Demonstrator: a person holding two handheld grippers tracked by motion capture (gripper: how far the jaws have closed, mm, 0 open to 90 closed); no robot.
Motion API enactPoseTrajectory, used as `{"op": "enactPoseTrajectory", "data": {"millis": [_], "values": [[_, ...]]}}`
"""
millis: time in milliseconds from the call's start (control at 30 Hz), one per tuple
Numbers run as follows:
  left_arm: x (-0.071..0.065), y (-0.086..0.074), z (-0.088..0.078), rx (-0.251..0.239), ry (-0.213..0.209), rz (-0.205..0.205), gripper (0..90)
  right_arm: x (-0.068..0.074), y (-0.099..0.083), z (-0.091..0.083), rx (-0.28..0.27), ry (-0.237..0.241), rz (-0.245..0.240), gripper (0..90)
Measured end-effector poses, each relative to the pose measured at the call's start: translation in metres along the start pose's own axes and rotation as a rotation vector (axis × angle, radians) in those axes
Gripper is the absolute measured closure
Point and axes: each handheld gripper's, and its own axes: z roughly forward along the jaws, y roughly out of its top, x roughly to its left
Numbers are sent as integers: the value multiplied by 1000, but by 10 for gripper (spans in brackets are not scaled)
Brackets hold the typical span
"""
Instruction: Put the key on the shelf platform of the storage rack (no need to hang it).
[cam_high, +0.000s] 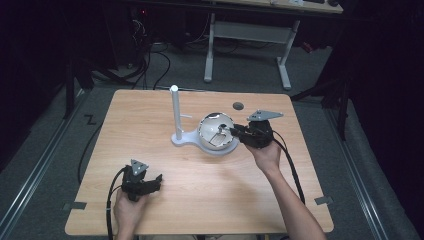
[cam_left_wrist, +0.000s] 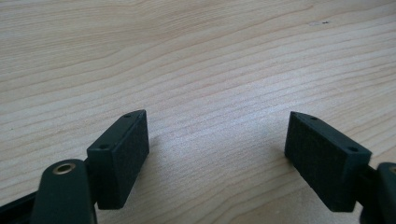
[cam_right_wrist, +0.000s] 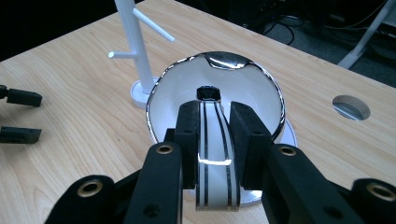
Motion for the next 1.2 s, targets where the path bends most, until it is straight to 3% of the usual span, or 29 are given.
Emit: {"op": "enactPoseTrajectory", "data": {"millis": [833, 1200], "values": [[0, 0, 0, 2, 0, 2, 222, -9, -7, 36, 64, -33, 63, 744], [-1, 0, 0, 1, 0, 4, 221, -9, -9, 54, 101, -44, 63, 743]]}}
